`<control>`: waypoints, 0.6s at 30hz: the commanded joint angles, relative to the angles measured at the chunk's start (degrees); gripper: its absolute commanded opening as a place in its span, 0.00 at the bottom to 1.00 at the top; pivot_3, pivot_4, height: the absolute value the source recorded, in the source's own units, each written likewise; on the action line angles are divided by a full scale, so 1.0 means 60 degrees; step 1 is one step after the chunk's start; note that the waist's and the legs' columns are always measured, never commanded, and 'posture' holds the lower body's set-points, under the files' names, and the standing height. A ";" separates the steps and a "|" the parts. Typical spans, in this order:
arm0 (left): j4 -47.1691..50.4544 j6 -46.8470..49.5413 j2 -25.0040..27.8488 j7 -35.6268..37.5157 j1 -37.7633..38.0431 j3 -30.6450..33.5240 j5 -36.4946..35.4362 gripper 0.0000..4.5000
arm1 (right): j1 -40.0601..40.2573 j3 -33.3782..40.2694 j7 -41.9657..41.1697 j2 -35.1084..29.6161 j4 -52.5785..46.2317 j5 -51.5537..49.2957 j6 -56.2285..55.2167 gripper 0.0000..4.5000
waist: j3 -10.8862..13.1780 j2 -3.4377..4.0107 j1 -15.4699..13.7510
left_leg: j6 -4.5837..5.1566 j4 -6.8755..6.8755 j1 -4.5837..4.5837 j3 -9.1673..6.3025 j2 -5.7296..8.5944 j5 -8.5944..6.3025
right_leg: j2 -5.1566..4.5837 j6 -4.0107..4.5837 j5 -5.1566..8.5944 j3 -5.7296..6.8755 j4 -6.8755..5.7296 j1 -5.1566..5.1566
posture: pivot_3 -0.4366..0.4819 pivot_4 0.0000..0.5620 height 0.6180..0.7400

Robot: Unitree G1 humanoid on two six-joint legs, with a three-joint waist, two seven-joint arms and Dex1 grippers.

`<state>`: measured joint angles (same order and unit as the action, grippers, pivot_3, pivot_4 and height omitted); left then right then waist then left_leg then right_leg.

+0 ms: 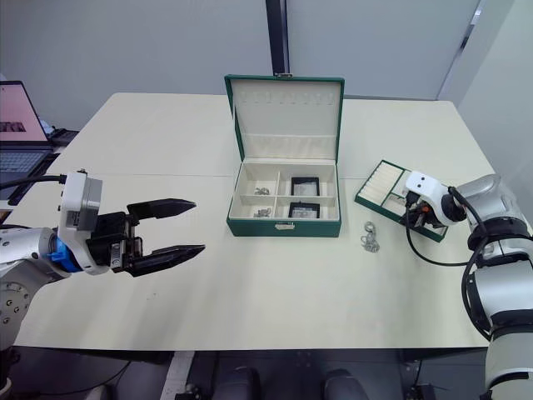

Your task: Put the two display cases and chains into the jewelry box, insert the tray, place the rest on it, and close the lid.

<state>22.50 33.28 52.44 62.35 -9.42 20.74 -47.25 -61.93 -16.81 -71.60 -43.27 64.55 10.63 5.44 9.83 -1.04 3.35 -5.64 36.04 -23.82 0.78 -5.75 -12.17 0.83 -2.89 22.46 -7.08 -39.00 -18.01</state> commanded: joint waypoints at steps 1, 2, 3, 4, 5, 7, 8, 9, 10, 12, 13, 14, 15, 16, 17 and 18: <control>0.0206 -0.0037 0.0126 0.0006 -0.0152 0.0216 -0.0143 1.00 | -0.0234 0.0241 -0.0058 -0.0090 -0.0083 0.0030 -0.0004 0.00 | 0.0000 0.0000 0.0000 | 0.0000 0.0000 0.0000 0.0000 0.0000 0.0000 | 0.0000 0.0000 0.0000 0.0000 0.0000 0.0000 | 0.48 0.27 1.00; 0.0200 -0.0034 0.0126 0.0010 -0.0157 0.0214 -0.0147 1.00 | -0.0231 0.0249 -0.0044 -0.0099 -0.0104 0.0026 0.0003 0.00 | 0.0000 0.0000 0.0000 | 0.0000 0.0000 0.0000 -0.0001 0.0000 0.0000 | 0.0000 0.0000 0.0000 0.0001 0.0000 0.0000 | 0.48 0.27 1.00; 0.0205 -0.0035 0.0122 0.0011 -0.0149 0.0216 -0.0148 1.00 | -0.0232 0.0247 -0.0024 -0.0108 -0.0118 0.0036 0.0053 0.00 | 0.0000 0.0000 0.0000 | 0.0000 0.0000 0.0000 -0.0001 0.0000 0.0000 | 0.0000 0.0000 0.0000 0.0001 0.0000 0.0001 | 0.48 0.27 1.00; 0.0190 -0.0025 0.0123 0.0009 -0.0142 0.0234 -0.0158 1.00 | -0.0260 0.0231 0.0021 -0.0183 -0.0211 0.0081 0.0125 0.00 | 0.0000 0.0000 0.0000 | 0.0000 0.0000 0.0000 -0.0001 0.0000 0.0000 | 0.0000 0.0000 0.0000 0.0001 0.0000 0.0000 | 0.48 0.27 1.00; 0.0172 -0.0010 0.0126 0.0008 -0.0131 0.0257 -0.0171 1.00 | -0.0283 0.0226 0.0072 -0.0270 -0.0326 0.0118 0.0188 0.00 | 0.0000 0.0000 0.0000 | 0.0000 0.0000 0.0000 -0.0001 0.0000 0.0000 | 0.0000 0.0000 0.0000 0.0001 0.0000 0.0001 | 0.48 0.27 1.00; 0.0139 -0.0002 0.0132 0.0012 -0.0103 0.0299 -0.0177 1.00 | -0.0306 0.0208 0.0068 -0.0447 -0.0624 0.0189 0.0366 0.00 | 0.0003 0.0004 -0.0001 | 0.0000 0.0000 0.0000 -0.0001 0.0000 0.0000 | 0.0000 0.0000 0.0000 0.0001 0.0000 0.0001 | 0.48 0.27 1.00; 0.0124 -0.0008 0.0136 0.0019 -0.0089 0.0313 -0.0170 1.00 | -0.0300 0.0203 0.0033 -0.0517 -0.0781 0.0222 0.0472 0.00 | 0.0006 0.0009 -0.0003 | 0.0000 0.0000 -0.0001 -0.0001 0.0001 0.0000 | 0.0000 0.0000 0.0000 0.0001 0.0000 0.0001 | 0.48 0.27 1.00; 0.0100 -0.0010 0.0135 0.0018 -0.0056 0.0348 -0.0164 1.00 | -0.0238 0.0220 -0.0151 -0.0702 -0.1261 0.0227 0.0628 0.00 | 0.0011 0.0017 -0.0010 | 0.0000 0.0000 -0.0001 0.0000 0.0001 0.0000 | -0.0001 0.0000 0.0000 0.0001 0.0000 0.0000 | 0.48 0.27 1.00; 0.0075 -0.0015 0.0134 0.0022 -0.0034 0.0372 -0.0157 1.00 | -0.0167 0.0256 -0.0288 -0.0853 -0.1704 0.0228 0.0778 0.00 | 0.0020 0.0032 -0.0016 | 0.0000 0.0001 -0.0001 0.0001 0.0002 0.0000 | -0.0002 0.0000 0.0000 0.0001 0.0000 -0.0001 | 0.48 0.27 1.00; 0.0013 -0.0044 0.0129 0.0039 -0.0010 0.0392 -0.0133 1.00 | 0.0111 0.0335 -0.0587 -0.1183 -0.2875 0.0187 0.1136 0.00 | 0.0031 0.0052 -0.0018 | 0.0000 0.0000 -0.0003 0.0005 0.0003 0.0000 | -0.0005 0.0000 0.0000 -0.0003 0.0000 -0.0004 | 0.48 0.27 1.00; -0.0016 -0.0062 0.0124 0.0050 -0.0010 0.0389 -0.0120 1.00 | 0.0308 0.0387 -0.0799 -0.1351 -0.3597 0.0091 0.1434 0.00 | 0.0032 0.0053 -0.0019 | 0.0000 0.0000 -0.0003 0.0005 0.0003 0.0000 | -0.0005 0.0000 0.0000 -0.0002 0.0001 -0.0006 | 0.48 0.27 1.00; -0.0034 -0.0072 0.0121 0.0058 -0.0009 0.0388 -0.0114 1.00 | 0.0490 0.0438 -0.0952 -0.1494 -0.4246 0.0000 0.1711 0.00 | 0.0032 0.0053 -0.0025 | 0.0001 -0.0001 -0.0002 0.0004 0.0001 0.0000 | -0.0003 0.0000 0.0000 -0.0001 0.0000 -0.0006 | 0.48 0.27 1.00; -0.0052 -0.0079 0.0119 0.0066 -0.0015 0.0383 -0.0107 1.00 | 0.0643 0.0488 -0.1034 -0.1583 -0.4725 -0.0061 0.1948 0.00 | 0.0032 0.0053 -0.0032 | 0.0001 -0.0002 -0.0002 -0.0001 0.0000 0.0000 | 0.0000 0.0000 0.0000 0.0002 0.0000 -0.0006 | 0.48 0.27 1.00; -0.0081 -0.0096 0.0115 0.0084 -0.0021 0.0380 -0.0094 1.00 | 0.0851 0.0596 -0.1279 -0.1742 -0.5631 -0.0222 0.2390 0.00 | 0.0032 0.0053 -0.0038 | 0.0001 -0.0005 -0.0002 -0.0001 -0.0001 0.0000 | 0.0000 0.0000 0.0000 0.0001 0.0000 -0.0006 | 0.48 0.27 1.00; -0.0106 -0.0103 0.0113 0.0093 -0.0032 0.0380 -0.0088 1.00 | 0.1006 0.0697 -0.1490 -0.1873 -0.6437 -0.0372 0.2835 0.00 | 0.0034 0.0056 -0.0036 | 0.0001 -0.0005 -0.0002 -0.0001 -0.0001 0.0000 | 0.0000 0.0000 0.0000 0.0001 -0.0001 -0.0005 | 0.48 0.27 1.00; -0.0127 -0.0107 0.0110 0.0102 -0.0040 0.0388 -0.0085 1.00 | 0.1136 0.0780 -0.1667 -0.1981 -0.7125 -0.0518 0.3252 0.00 | 0.0034 0.0056 -0.0028 | 0.0000 -0.0005 -0.0003 0.0001 0.0000 0.0000 | 0.0000 0.0000 0.0000 -0.0001 -0.0002 -0.0006 | 0.48 0.27 1.00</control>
<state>21.55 33.29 52.44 62.66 -9.32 21.16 -47.22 -54.60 -14.67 -79.65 -53.43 29.81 9.62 21.20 10.03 -0.70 3.18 -5.64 35.99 -23.83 0.79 -5.74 -12.17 0.83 -2.89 22.47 -7.10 -39.02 -18.04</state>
